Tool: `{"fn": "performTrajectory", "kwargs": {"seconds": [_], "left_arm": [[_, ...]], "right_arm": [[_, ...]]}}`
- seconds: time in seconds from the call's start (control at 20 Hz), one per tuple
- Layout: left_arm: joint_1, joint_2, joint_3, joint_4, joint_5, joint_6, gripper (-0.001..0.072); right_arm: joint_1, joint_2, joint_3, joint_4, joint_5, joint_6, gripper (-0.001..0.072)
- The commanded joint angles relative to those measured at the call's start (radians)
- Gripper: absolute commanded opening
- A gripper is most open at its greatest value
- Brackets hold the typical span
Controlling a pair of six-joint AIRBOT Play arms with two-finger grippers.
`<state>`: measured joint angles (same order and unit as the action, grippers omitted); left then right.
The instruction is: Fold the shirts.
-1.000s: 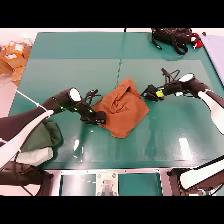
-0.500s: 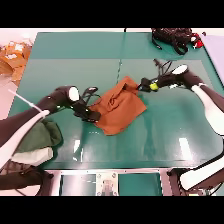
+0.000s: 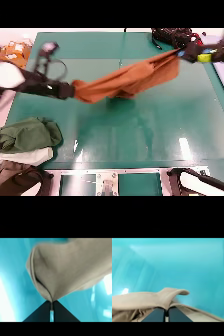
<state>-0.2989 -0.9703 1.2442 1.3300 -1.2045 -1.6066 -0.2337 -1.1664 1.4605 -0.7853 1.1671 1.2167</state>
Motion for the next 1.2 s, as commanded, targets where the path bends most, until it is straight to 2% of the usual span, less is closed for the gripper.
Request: {"fn": "performTrajectory", "kwargs": {"seconds": [0.0, 0.2, 0.35, 0.5, 0.65, 0.7, 0.8, 0.85, 1.0, 1.15], "left_arm": [[0.01, 0.079, 0.175, -0.005, -0.005, 0.045, 0.0028], [0.01, 0.07, 0.233, -0.005, -0.024, 0.097, 0.0028], [0.01, 0.036, 0.149, -0.05, -0.003, 0.107, 0.0027], [0.01, -0.033, 0.003, -0.098, 0.048, 0.143, 0.0028], [0.01, -0.142, -0.118, -0.111, 0.114, 0.149, 0.0028], [0.01, -0.186, -0.136, -0.126, 0.132, 0.15, 0.0028], [0.01, -0.283, -0.141, -0.159, 0.143, 0.154, 0.0028], [0.01, -0.323, -0.141, -0.174, 0.142, 0.176, 0.0028], [0.01, -0.375, -0.141, -0.173, 0.145, 0.195, 0.0028], [0.01, -0.373, -0.134, -0.171, 0.148, 0.206, 0.0028]], "right_arm": [[-0.015, 0.225, 0.004, -0.004, 0.08, -0.017, 0.0016], [-0.008, 0.343, -0.029, -0.003, 0.198, 0.018, 0.0016], [0.051, 0.341, -0.197, -0.003, 0.171, 0.032, 0.0016], [0.138, 0.294, -0.446, -0.003, -0.038, 0.007, 0.0017], [0.201, 0.151, -0.607, -0.003, -0.233, 0.002, 0.0026], [0.209, 0.082, -0.621, -0.003, -0.254, 0.002, 0.0104], [0.191, -0.034, -0.607, -0.01, -0.257, 0.002, 0.0331], [0.164, -0.061, -0.596, -0.022, -0.245, 0.002, 0.0408], [0.022, -0.062, -0.564, -0.08, -0.137, 0.006, 0.0431], [-0.108, -0.04, -0.618, -0.109, -0.019, 0.066, 0.0432]]}}
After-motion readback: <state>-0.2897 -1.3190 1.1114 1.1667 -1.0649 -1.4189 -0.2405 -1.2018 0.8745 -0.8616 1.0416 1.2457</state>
